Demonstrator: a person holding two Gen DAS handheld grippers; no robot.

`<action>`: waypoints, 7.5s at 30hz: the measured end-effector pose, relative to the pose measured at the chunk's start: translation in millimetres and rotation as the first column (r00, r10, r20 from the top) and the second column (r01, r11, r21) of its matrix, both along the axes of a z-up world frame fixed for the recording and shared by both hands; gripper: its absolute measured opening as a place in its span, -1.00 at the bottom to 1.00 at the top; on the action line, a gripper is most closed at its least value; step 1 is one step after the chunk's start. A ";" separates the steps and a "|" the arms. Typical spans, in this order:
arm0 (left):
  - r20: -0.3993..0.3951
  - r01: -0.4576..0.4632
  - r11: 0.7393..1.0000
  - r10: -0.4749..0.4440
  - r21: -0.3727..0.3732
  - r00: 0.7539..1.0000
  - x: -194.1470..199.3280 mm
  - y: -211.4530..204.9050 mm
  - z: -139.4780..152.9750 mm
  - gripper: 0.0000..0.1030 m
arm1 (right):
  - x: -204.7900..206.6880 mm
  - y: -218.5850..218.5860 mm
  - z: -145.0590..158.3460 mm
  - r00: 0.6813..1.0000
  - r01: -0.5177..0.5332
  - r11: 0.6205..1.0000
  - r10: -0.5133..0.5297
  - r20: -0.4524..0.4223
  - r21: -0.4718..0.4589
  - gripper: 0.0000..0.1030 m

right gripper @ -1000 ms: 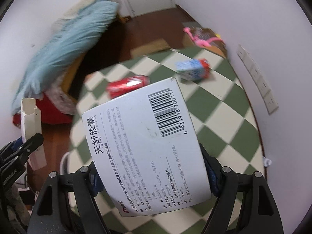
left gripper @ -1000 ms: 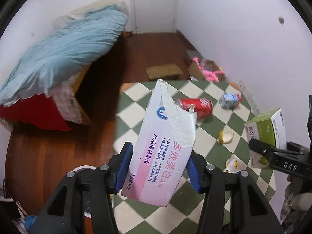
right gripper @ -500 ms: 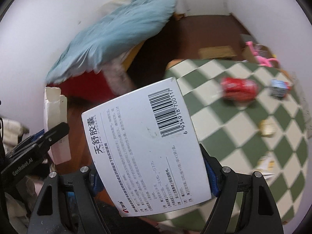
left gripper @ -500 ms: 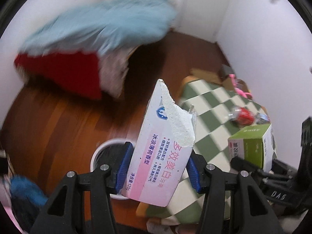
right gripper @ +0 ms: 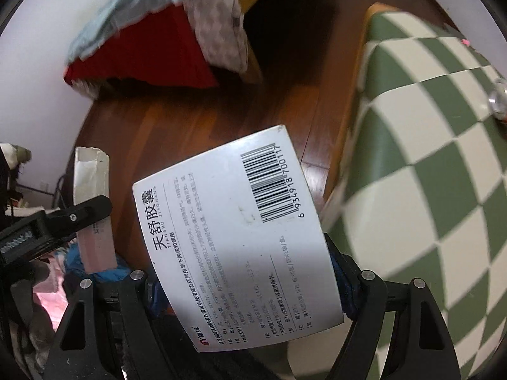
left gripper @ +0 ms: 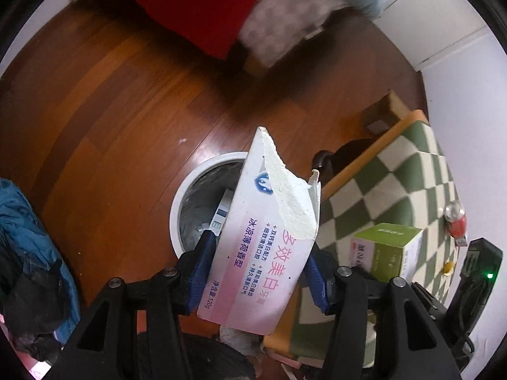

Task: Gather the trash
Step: 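Open the left tool over the bin while the right tool carries the medicine box, then move both open tools from the bin back over the table, then grasp the crumpled wrapper with the right tool while the left grasps the orange peel, then carry the peel and wrapper to the bin and open both tools, then move both open tools from the bin back over the table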

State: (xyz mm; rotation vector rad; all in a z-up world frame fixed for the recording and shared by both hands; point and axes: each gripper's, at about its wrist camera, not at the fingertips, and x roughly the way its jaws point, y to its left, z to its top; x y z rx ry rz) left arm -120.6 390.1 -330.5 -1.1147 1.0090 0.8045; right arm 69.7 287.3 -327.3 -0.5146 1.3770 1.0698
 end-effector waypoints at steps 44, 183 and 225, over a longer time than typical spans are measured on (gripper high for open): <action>-0.228 0.054 0.925 0.037 0.376 0.973 -32.9 -90.3 86.3 0.96 | -35.9 -17.9 39.3 0.985 -0.129 0.990 0.134 0.111 -0.054 0.99; -0.117 0.188 0.866 -0.151 0.463 0.982 74.1 -91.5 119.0 -0.59 | 78.3 -104.1 119.3 0.990 0.118 0.957 -0.135 0.046 0.266 -0.59; -0.270 0.066 0.937 0.031 0.344 0.962 -20.2 -42.1 36.4 0.92 | -17.8 38.4 -11.4 0.979 -0.120 0.989 0.132 0.153 -0.085 0.99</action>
